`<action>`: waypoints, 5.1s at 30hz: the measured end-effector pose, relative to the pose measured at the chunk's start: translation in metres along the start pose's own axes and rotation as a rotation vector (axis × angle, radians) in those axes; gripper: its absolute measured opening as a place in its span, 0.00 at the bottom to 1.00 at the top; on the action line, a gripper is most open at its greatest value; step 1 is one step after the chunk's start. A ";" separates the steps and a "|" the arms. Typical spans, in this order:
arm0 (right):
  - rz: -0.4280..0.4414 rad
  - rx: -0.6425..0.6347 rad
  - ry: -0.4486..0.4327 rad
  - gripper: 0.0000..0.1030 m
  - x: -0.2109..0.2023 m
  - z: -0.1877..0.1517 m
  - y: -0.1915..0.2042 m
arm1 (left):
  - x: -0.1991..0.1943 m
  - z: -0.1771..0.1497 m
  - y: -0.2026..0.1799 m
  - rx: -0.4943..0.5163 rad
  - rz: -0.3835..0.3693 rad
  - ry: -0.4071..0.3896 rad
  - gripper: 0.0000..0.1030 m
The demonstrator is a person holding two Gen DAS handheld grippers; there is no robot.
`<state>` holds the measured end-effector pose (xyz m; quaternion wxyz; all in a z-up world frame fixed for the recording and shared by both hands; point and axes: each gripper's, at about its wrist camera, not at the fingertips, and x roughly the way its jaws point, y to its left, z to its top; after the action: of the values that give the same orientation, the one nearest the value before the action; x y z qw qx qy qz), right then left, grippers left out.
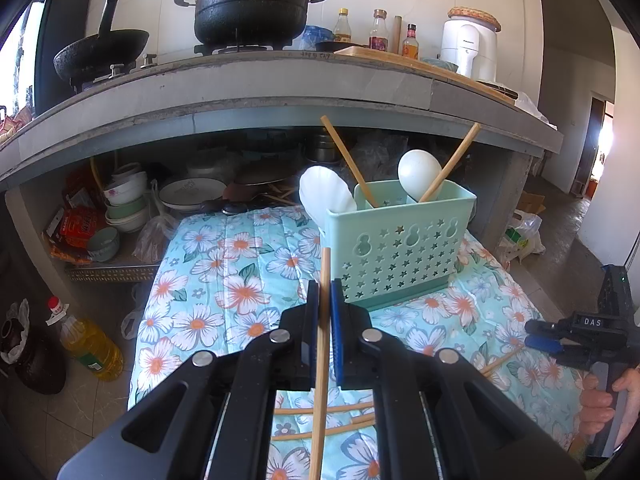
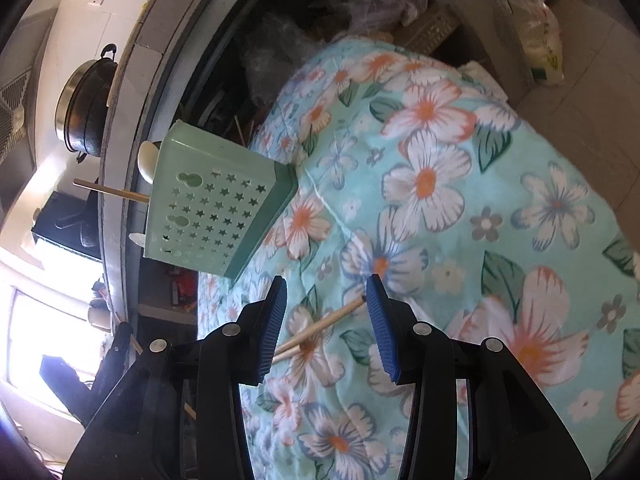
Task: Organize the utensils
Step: 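Hold the chopstick above the holder with left while right grasps another chopstick, then lift the chopstick toward the holder with right while left keeps its chopstick, then lower both chopsticks into the green holder and open both grippers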
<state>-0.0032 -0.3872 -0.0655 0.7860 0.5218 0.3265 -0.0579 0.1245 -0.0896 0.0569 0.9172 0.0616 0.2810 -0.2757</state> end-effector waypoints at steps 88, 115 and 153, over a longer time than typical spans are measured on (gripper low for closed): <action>0.207 -0.392 -0.292 0.04 -0.090 0.006 0.113 | -0.046 0.177 -0.025 -0.089 -0.155 -0.511 0.05; 0.185 -0.435 -0.275 0.04 -0.087 0.010 0.124 | 0.037 0.094 -0.022 -0.121 -0.133 -0.289 0.68; -0.196 -1.525 -0.499 0.13 0.024 -0.052 0.285 | -0.039 -0.040 0.047 -0.171 0.065 -0.068 0.93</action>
<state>0.1155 -0.2092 0.1306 0.9667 -0.2173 0.1353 -0.0026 0.1030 -0.0208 0.0428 0.9366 -0.0172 0.2700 -0.2229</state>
